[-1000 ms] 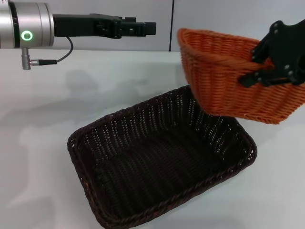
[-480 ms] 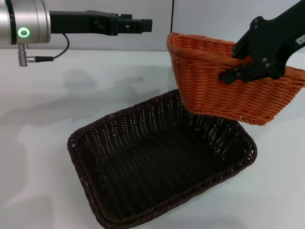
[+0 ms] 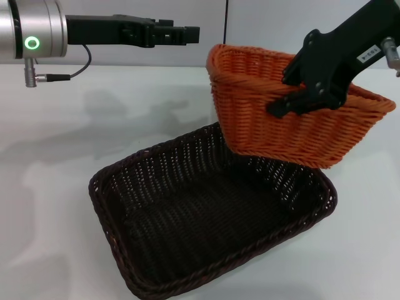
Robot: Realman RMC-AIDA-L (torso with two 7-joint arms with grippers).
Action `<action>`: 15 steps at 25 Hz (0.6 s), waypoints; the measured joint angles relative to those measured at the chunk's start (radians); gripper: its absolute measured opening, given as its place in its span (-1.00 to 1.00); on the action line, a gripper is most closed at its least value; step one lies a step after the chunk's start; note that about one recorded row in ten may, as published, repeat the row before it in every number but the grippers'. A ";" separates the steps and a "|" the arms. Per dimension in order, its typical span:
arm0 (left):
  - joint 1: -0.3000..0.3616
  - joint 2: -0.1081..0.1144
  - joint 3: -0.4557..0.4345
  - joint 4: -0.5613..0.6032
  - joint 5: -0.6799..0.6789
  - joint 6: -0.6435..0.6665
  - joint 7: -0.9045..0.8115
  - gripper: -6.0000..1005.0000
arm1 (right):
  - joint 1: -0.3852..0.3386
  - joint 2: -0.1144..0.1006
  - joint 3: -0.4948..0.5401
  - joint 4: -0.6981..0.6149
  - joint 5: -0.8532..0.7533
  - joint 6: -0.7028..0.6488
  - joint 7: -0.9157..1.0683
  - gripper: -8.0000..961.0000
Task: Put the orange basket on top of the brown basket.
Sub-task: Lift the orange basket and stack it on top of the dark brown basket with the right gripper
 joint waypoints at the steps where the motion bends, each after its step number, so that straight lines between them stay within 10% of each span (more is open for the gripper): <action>1: 0.000 0.001 0.000 0.002 0.000 0.000 0.001 0.62 | -0.003 0.002 -0.001 0.000 -0.001 0.004 0.000 -0.67; 15: -0.018 0.002 0.000 0.013 0.001 0.007 0.001 0.62 | -0.043 0.016 -0.003 0.004 0.006 0.000 -0.036 -0.67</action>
